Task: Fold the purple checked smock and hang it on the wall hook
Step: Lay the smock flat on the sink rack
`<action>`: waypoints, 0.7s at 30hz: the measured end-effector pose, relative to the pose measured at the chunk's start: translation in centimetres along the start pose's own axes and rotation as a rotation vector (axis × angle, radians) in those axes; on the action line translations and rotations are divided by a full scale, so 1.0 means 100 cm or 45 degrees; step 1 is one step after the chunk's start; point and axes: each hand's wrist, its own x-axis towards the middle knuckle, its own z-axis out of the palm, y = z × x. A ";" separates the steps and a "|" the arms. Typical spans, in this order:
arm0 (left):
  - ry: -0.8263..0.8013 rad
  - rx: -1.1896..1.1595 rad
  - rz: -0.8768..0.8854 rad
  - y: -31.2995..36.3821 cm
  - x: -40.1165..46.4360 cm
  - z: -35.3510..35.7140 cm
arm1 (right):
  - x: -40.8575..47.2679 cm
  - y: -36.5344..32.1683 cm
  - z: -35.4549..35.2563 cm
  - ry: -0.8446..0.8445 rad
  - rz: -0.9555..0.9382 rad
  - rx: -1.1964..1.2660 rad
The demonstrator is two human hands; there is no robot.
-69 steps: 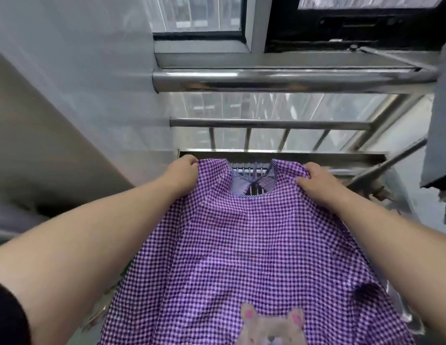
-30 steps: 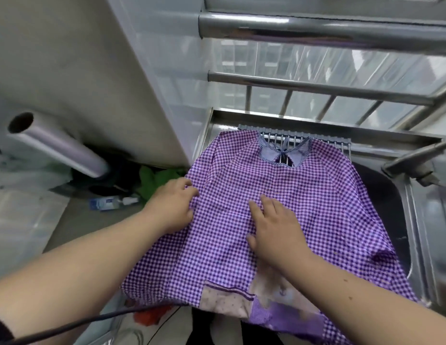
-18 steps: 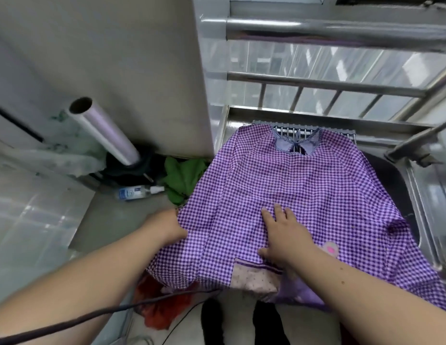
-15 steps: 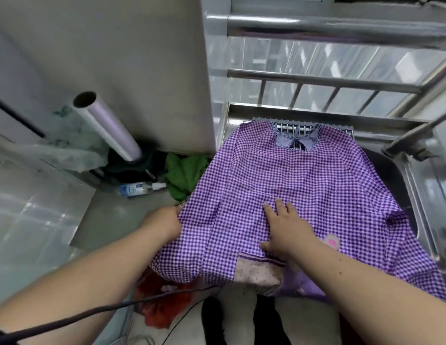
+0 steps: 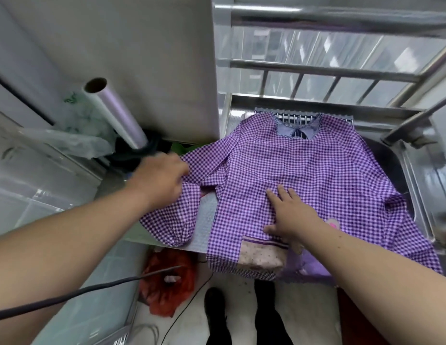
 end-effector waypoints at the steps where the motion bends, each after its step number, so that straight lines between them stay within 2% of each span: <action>1: -0.177 0.032 0.233 0.019 -0.003 0.003 | -0.001 0.002 0.001 0.017 -0.010 0.015; 3: -0.549 0.087 0.420 0.058 -0.010 0.016 | -0.005 0.010 0.006 0.100 -0.027 -0.007; 5: -0.738 0.002 0.270 0.085 -0.012 0.034 | -0.015 0.017 0.012 0.231 -0.001 -0.049; 7: -0.846 -0.162 -0.027 0.102 -0.012 0.053 | -0.029 0.029 0.021 0.331 0.077 -0.004; 9: -0.851 -0.406 -0.342 0.109 -0.009 0.063 | -0.045 0.044 0.034 0.427 0.171 0.079; 11: -0.829 -0.570 -0.548 0.116 -0.007 0.068 | -0.065 0.066 0.050 0.511 0.315 0.186; 14: -0.887 -0.670 -0.646 0.122 -0.009 0.079 | -0.095 0.101 0.072 0.450 0.555 0.411; 17: -0.947 -0.658 -0.692 0.123 -0.016 0.086 | -0.118 0.133 0.088 0.216 0.774 0.522; 21: -0.900 -0.820 -0.778 0.126 -0.026 0.089 | -0.132 0.170 0.103 0.190 0.884 0.644</action>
